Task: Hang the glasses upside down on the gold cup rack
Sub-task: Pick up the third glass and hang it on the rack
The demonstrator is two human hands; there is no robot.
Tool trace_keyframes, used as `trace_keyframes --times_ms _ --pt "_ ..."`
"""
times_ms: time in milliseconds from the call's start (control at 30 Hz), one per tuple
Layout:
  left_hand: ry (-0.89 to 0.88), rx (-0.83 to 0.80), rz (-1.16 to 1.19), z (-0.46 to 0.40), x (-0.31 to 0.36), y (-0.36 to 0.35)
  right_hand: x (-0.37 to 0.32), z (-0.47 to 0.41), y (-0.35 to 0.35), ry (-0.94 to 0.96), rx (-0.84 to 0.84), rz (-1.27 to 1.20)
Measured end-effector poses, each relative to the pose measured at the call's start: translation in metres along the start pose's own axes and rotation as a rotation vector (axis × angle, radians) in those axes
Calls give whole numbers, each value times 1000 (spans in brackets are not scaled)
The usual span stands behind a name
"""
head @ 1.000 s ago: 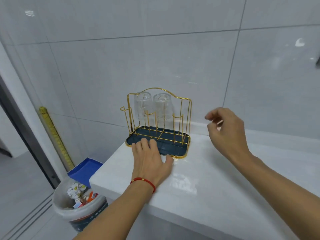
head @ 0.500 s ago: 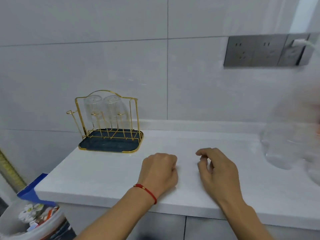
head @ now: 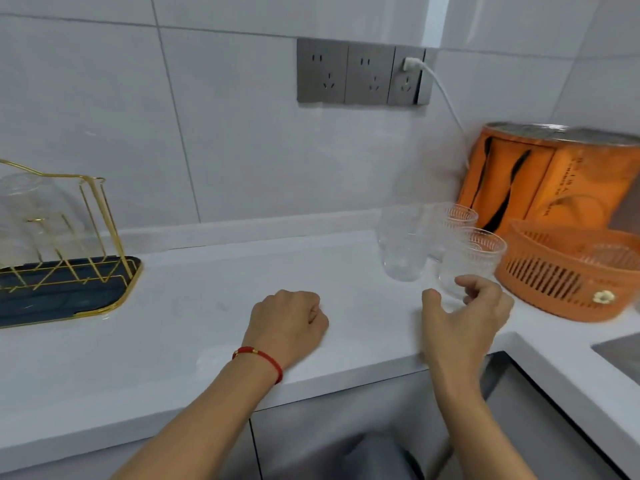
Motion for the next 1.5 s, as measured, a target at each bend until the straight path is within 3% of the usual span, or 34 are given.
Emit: trace_keyframes --times_ms 100,200,400,533,667,767,833,933,1033,1100,1233,1300,1367,1433,1500 --pt "-6 -2 -9 0 2 0 6 -17 2 -84 60 33" --pt "-2 -6 -5 1 2 0 8 -41 -8 -140 -10 31" --pt "21 -3 10 2 3 1 20 -74 -14 -200 -52 266" --pt "25 2 29 2 3 0 18 -65 -6 -100 -24 192" --pt "19 31 81 4 3 4 6 -27 6 -2 1 -45" --pt "66 141 248 8 4 15 -15 1 3 140 -220 -66" --pt "174 236 575 15 3 30 -35 17 -8 265 -419 -48" --pt "320 167 1175 30 -4 50 -66 45 -34 435 -704 -65" --pt "332 213 1288 51 -26 78 -96 81 -68 532 -931 -55" --pt "358 323 1310 63 -49 101 -115 102 -90 479 -1037 -142" --pt "428 443 1500 79 -97 140 -145 137 -135 158 -1265 -366" --pt "431 433 1489 82 -114 155 -158 153 -154 172 -1291 -341" --pt "455 441 1329 87 -132 167 -169 159 -167 188 -1214 -294" --pt "484 481 945 97 -155 178 -180 154 -175 205 -1100 -258" --pt "470 492 416 107 -177 181 -191 133 -178 193 -949 -271"
Point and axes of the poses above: each hand's wrist, its own z-axis away from the middle knuckle, its own y-axis out of the back of the hand, x = y × z, the point moved 3 cm from there along -z, towards the middle knuckle, and after that the axes turned 8 degrees about z, right-handed, at the moved point
